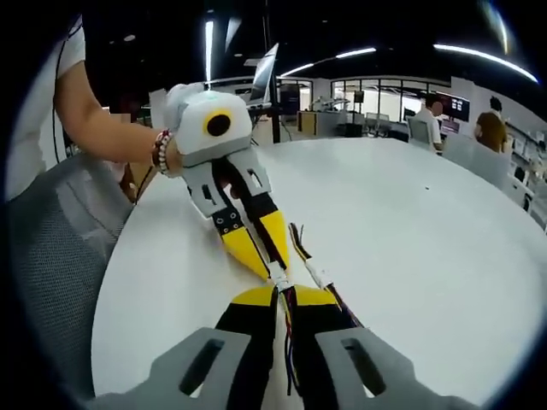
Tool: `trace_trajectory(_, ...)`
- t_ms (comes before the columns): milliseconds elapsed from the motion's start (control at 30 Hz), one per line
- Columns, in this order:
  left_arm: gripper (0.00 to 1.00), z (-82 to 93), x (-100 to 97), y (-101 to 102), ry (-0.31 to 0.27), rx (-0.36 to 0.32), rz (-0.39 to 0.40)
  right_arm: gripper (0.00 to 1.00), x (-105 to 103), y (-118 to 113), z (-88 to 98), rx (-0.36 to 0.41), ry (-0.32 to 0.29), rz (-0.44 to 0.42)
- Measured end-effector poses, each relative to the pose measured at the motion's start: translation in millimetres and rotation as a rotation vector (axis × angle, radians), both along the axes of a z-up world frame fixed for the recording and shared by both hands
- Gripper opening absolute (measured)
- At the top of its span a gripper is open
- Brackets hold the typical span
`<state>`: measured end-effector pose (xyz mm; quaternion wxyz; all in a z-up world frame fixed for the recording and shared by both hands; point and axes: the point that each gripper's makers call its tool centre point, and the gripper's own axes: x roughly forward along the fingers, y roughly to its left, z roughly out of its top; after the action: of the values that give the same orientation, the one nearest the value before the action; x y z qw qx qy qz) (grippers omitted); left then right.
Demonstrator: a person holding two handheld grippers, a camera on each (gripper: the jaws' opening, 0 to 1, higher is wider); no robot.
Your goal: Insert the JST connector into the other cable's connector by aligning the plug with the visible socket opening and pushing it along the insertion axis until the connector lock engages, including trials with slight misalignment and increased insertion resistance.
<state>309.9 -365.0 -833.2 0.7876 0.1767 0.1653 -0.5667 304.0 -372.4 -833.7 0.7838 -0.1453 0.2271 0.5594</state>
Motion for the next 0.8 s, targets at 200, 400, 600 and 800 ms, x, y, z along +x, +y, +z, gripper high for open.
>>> trace_trajectory(200, 0.02, -6.4, 11.3, 3.4, 0.026, 0.007, 0.053, 0.03, 10.5, -2.0, -3.5, -0.013, -0.028, -0.009)
trace_trajectory(400, 0.02, -10.0, 13.2, 4.7, 0.044, 0.001, 0.063, 0.03, 10.6, -1.4, -9.6, -0.024, -0.025, 0.006)
trace_trajectory(600, 0.01, -10.4, 13.2, 4.9, 0.058, -0.009, 0.07, 0.04, 11.1, -0.8, -14.1, -0.033, -0.037, 0.019)
trace_trajectory(800, 0.02, -10.8, 13.6, 5.3, 0.074, -0.03, 0.084, 0.04, 12.2, -1.4, -13.7, -0.015, -0.032, 0.011)
